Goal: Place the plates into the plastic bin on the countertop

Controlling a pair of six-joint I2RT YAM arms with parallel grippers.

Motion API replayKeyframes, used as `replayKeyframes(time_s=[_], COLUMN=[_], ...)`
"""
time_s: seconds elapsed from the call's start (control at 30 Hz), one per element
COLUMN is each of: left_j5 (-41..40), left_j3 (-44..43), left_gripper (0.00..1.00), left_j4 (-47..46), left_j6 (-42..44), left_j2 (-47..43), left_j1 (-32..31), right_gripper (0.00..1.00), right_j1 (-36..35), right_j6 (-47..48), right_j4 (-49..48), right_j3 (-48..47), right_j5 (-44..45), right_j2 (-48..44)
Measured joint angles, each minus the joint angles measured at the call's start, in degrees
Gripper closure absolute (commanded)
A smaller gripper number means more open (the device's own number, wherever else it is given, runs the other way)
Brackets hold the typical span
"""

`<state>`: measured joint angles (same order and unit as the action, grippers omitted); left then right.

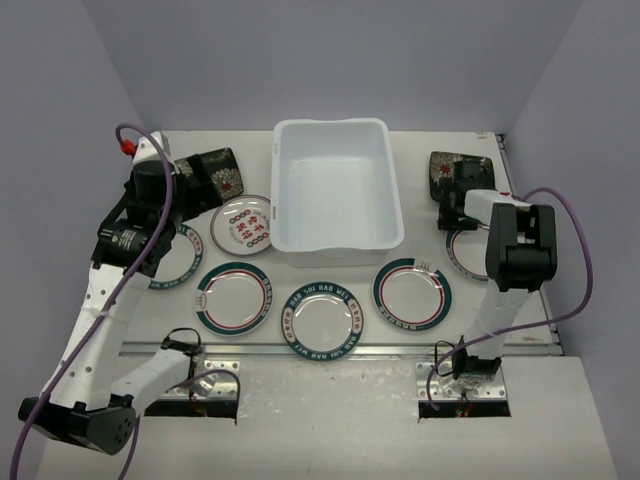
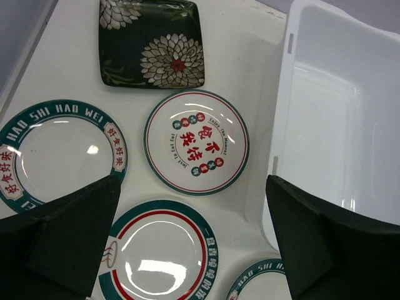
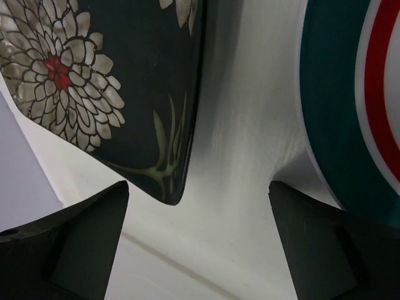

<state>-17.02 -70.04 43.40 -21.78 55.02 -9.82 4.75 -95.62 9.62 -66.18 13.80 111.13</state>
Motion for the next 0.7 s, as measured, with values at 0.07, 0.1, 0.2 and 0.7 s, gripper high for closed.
replayKeyframes(time_s=[0.07,0.1,0.2,0.7], left_j5=[-0.2,-0.3,-0.7,-2.3], left_j3=[0.0,0.0,0.0,0.0], left_gripper=[0.0,0.0,0.0,0.0], left_j4=[0.0,0.0,0.0,0.3], left_j6=[0.0,0.0,0.0,0.0], left_j2=[0.2,0.2,0.4,2.5], left_j1=[0.0,0.0,0.0,0.0], right_gripper=[0.16,0.2,0.28,1.0], right_j1=[0.3,0.4,0.8,1.1], right_j6=[-0.8,-1.2,-2.7,-8.5], right_j4=[-0.6,-1.1,-3.2,-14.7], right_j3=[-0.7,-1.3,-2.4,-0.6], right_j5=[0.1,0.1,-0.1,-0.8], right_j2=[0.9,1.4,3.7,8.1])
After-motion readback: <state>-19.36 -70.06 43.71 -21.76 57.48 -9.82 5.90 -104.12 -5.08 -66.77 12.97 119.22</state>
